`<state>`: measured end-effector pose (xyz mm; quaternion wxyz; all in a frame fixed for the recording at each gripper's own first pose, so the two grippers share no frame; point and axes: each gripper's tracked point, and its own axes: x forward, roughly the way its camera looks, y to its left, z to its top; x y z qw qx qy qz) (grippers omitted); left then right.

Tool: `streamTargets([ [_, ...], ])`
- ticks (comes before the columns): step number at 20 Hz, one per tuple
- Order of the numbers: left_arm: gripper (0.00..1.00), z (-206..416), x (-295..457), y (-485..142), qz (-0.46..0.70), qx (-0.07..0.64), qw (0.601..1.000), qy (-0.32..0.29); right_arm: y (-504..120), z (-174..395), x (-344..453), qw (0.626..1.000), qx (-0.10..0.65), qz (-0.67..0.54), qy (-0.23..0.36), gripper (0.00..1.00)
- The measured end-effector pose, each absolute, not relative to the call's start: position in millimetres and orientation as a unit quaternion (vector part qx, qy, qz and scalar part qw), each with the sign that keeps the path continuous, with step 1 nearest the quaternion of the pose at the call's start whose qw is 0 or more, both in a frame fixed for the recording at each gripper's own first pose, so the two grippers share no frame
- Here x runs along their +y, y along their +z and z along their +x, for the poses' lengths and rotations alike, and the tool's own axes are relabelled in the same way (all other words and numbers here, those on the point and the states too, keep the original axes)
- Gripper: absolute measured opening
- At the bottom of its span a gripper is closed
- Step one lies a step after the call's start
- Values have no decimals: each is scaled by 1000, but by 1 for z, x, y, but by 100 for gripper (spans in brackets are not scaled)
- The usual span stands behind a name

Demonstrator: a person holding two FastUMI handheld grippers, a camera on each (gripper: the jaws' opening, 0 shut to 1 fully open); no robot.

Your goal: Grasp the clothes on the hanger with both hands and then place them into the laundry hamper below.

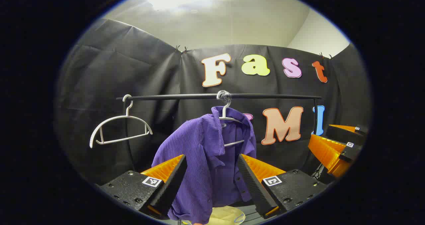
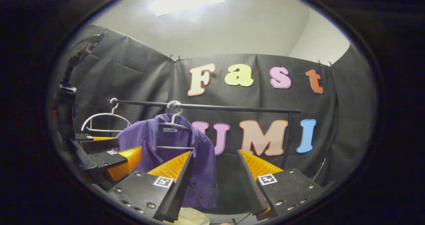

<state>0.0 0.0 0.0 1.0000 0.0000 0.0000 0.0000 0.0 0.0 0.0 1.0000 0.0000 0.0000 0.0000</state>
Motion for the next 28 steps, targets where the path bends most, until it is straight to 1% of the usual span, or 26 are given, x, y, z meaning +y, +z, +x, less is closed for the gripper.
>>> streamTargets([
  [3,95,3,0,-2,5,3,1000,10,0,3,-2,1000,-1,5,6,71],
  [11,94,20,6,-15,12,19,999,36,-7,18,-10,1000,0,4,13,71],
  [12,95,22,7,-16,13,21,999,38,-8,20,-10,1000,-1,3,13,71],
  [14,94,27,9,-19,16,24,999,42,-10,24,-9,1000,-1,3,14,71],
  [17,95,40,14,-31,19,31,998,55,-12,32,-8,1000,-1,8,15,72],
  [21,94,59,23,-53,33,45,995,81,-13,42,-11,1000,-6,-2,13,71],
  [22,95,65,26,-58,39,48,994,89,-13,45,-12,1000,-8,-4,13,71],
  [23,94,69,27,-64,45,51,993,95,-13,48,-12,1000,-10,-6,13,71],
  [26,94,83,36,-73,64,52,990,118,-14,57,-11,1000,-14,-11,18,71],
  [28,99,91,41,-76,84,47,987,131,-15,65,-10,1000,-16,-11,23,71],
])
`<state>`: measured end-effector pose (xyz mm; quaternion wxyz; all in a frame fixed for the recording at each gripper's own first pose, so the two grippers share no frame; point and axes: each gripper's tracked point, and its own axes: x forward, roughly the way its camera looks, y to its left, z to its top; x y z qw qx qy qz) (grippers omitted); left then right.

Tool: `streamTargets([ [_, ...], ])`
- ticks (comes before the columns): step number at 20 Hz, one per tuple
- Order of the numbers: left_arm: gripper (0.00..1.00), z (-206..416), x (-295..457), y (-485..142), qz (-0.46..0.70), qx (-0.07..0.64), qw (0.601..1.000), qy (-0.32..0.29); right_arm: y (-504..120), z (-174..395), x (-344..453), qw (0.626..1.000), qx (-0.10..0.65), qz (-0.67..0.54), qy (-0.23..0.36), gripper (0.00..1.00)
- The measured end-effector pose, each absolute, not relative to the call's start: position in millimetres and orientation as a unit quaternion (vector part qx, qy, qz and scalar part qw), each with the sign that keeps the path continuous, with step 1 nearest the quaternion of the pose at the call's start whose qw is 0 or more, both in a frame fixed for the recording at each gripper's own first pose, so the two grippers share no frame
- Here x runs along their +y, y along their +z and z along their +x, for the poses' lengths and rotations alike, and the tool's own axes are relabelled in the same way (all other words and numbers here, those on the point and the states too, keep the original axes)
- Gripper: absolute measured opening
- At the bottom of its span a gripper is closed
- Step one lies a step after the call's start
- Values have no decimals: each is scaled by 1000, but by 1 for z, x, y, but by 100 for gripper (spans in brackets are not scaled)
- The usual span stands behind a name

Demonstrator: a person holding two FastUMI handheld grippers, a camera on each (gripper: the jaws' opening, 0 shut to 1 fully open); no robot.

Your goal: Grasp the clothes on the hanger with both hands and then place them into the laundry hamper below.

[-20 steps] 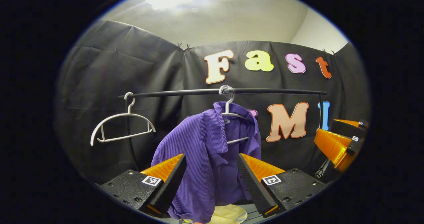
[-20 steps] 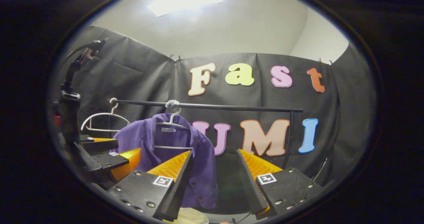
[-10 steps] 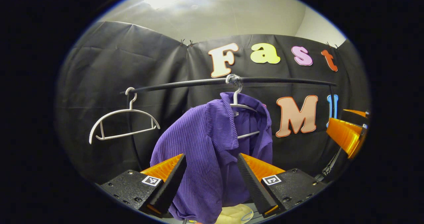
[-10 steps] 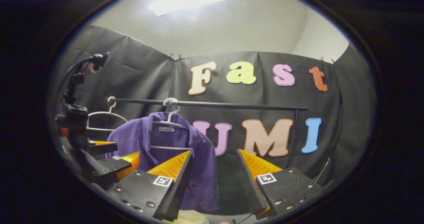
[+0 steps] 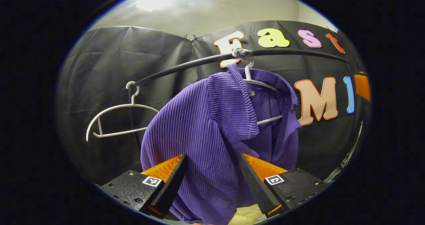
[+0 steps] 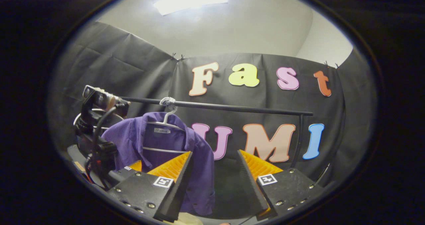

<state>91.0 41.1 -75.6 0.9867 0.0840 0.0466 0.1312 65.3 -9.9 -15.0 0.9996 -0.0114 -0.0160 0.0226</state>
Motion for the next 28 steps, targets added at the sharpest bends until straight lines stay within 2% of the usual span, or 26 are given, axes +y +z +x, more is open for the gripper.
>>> streamTargets([
  [3,99,98,50,-73,99,36,984,143,-20,77,-4,999,-16,-10,34,71],
  [8,33,103,76,-72,88,38,981,171,-28,94,8,998,-14,-5,54,72],
  [9,24,101,78,-72,88,39,980,172,-31,97,10,998,-12,-4,59,77],
  [10,12,100,78,-71,86,40,981,171,-34,99,14,998,-8,-4,64,77],
  [11,7,99,77,-71,85,41,981,168,-39,103,17,998,-3,-7,68,71],
  [12,5,99,75,-70,85,42,982,164,-43,106,20,997,0,-9,72,71],
  [13,7,97,76,-70,87,43,982,160,-47,109,22,997,3,-11,76,72],
  [15,0,95,72,-71,94,51,983,149,-55,112,26,996,13,-12,83,72],
  [22,0,81,71,-59,56,48,990,121,-86,131,55,993,41,-8,112,72],
  [27,0,69,73,-45,45,37,992,111,-108,161,80,992,56,1,110,72],
  [28,0,67,72,-42,47,35,992,111,-113,169,82,993,59,0,105,77],
])
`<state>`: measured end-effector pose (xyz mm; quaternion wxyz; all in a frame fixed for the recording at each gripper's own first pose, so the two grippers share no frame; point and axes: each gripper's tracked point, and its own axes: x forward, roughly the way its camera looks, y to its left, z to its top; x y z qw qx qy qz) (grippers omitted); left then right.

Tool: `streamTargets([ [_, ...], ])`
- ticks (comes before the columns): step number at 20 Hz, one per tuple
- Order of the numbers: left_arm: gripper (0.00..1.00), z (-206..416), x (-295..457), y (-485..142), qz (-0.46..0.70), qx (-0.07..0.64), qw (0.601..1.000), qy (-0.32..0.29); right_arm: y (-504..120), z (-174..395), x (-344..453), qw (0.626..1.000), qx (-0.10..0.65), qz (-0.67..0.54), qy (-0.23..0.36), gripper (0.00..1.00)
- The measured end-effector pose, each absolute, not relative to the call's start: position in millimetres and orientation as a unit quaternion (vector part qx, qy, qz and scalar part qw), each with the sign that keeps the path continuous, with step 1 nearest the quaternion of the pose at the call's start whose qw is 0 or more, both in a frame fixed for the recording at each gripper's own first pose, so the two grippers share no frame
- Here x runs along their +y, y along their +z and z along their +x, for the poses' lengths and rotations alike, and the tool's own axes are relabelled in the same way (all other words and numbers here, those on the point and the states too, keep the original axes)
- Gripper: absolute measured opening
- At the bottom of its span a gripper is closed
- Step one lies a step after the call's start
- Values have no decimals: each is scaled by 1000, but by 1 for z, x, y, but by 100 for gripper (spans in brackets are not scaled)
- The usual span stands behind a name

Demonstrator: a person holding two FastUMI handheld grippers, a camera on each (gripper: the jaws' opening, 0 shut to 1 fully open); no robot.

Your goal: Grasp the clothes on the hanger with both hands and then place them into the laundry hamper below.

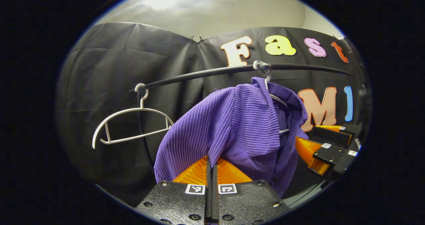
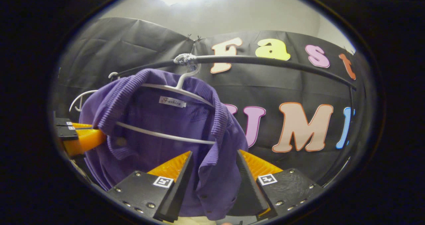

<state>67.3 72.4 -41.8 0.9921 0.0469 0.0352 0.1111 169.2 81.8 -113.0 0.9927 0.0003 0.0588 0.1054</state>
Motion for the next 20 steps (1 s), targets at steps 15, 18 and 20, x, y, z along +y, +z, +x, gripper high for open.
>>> streamTargets([
  [15,0,36,66,-1,22,25,995,93,-182,224,57,990,136,-17,40,47],
  [18,0,31,64,5,22,22,996,87,-179,227,47,990,136,-22,25,20],
  [20,0,28,62,4,16,20,996,82,-177,227,40,990,138,-22,14,11],
])
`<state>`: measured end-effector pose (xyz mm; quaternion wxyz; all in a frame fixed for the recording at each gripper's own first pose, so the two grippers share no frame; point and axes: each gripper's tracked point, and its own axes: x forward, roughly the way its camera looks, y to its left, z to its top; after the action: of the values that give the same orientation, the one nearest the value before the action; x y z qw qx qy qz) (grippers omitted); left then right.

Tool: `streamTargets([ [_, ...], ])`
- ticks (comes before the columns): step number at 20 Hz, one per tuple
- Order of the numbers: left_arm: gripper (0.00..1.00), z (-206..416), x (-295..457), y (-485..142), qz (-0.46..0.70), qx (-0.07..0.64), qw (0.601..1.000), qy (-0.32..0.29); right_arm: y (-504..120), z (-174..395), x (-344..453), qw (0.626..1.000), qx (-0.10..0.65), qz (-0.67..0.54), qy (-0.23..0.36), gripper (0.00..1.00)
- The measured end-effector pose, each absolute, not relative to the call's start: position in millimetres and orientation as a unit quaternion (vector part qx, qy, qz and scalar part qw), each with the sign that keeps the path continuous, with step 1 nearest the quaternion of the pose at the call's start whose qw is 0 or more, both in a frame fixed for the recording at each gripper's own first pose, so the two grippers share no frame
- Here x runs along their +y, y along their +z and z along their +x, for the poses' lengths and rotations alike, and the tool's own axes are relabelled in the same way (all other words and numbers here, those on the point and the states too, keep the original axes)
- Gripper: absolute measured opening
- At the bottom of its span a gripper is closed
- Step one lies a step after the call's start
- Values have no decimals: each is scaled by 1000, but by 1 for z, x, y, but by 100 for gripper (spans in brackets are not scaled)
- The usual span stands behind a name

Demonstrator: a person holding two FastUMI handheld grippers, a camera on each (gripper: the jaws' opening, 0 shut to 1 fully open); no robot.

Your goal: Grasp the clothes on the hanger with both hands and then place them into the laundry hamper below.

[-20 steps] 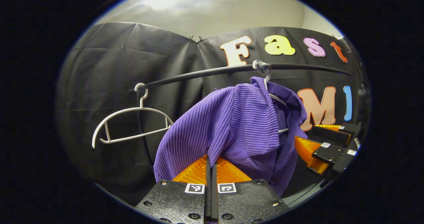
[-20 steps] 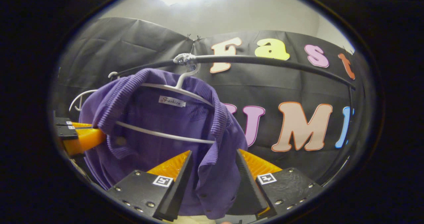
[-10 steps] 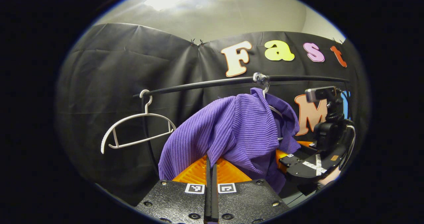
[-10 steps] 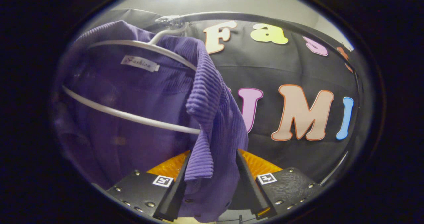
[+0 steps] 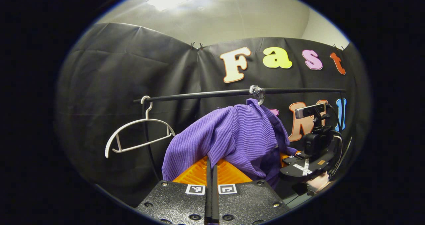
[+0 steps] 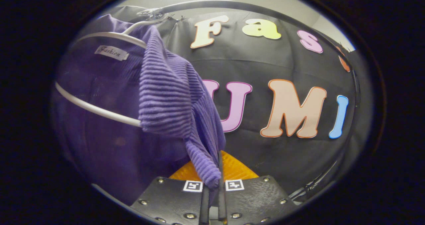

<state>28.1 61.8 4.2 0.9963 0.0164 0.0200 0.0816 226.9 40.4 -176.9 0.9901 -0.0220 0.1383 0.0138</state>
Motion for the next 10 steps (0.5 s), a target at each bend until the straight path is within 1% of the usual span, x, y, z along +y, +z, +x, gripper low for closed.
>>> streamTargets([
  [4,0,25,65,17,6,9,997,76,-157,223,19,993,117,-26,-20,9],
  [7,0,21,63,35,-4,-11,998,65,-145,236,8,994,102,-32,-30,6],
  [10,0,17,67,48,-25,-23,998,59,-136,243,-3,995,90,-34,-37,6],
])
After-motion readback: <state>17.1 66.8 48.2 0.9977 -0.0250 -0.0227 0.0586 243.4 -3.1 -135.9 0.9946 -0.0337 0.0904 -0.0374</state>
